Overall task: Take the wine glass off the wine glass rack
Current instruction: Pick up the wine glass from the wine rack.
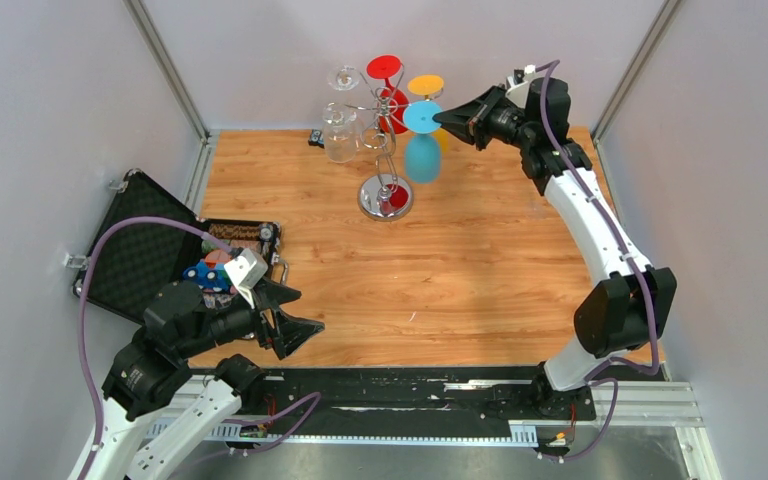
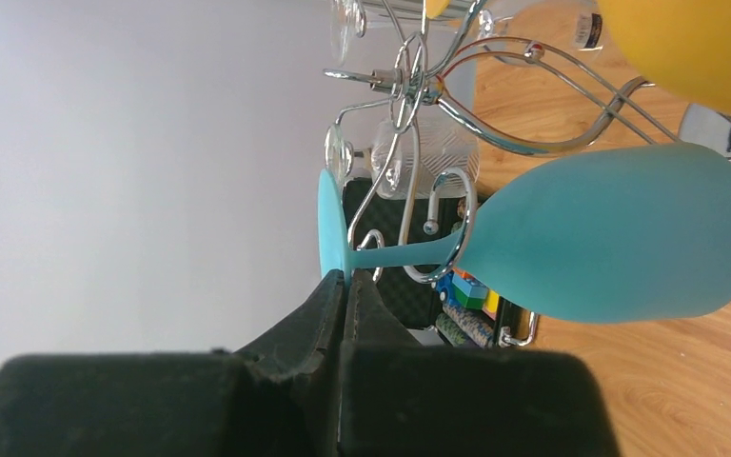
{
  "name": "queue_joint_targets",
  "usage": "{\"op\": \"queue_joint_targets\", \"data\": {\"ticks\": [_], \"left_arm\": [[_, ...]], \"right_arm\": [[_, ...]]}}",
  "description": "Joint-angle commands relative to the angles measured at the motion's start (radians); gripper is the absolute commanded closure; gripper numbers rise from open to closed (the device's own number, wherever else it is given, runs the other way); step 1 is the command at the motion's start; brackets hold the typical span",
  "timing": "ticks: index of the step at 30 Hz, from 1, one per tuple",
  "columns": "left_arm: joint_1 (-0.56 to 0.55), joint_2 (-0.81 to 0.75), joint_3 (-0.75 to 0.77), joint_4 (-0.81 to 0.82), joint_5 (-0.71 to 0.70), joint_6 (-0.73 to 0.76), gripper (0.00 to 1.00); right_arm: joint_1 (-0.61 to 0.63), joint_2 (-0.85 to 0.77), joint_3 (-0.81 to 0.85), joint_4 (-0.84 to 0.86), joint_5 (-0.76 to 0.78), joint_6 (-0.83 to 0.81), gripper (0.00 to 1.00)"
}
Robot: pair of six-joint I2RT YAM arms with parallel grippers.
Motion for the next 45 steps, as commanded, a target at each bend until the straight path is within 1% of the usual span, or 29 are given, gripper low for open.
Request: {"op": "queue_joint_targets", "data": {"ticks": [1, 22, 45], "left_arm": [[0.001, -0.004, -0.005, 0.023, 0.001, -0.011, 0.0], [0.001, 0.009, -0.004, 0.02, -0.003, -0.013, 0.0], [0.001, 0.009, -0.003, 0.018, -0.011, -0.016, 0.0]], "right_arm": [[0.017, 0.008, 0.029, 0.067, -0.009, 0.062, 1.0], [0.026, 0.09, 0.115, 0.081, 0.079, 0.157, 1.0], [0.005, 0.131, 0.114, 0.077, 0.128, 0.225, 1.0]]}}
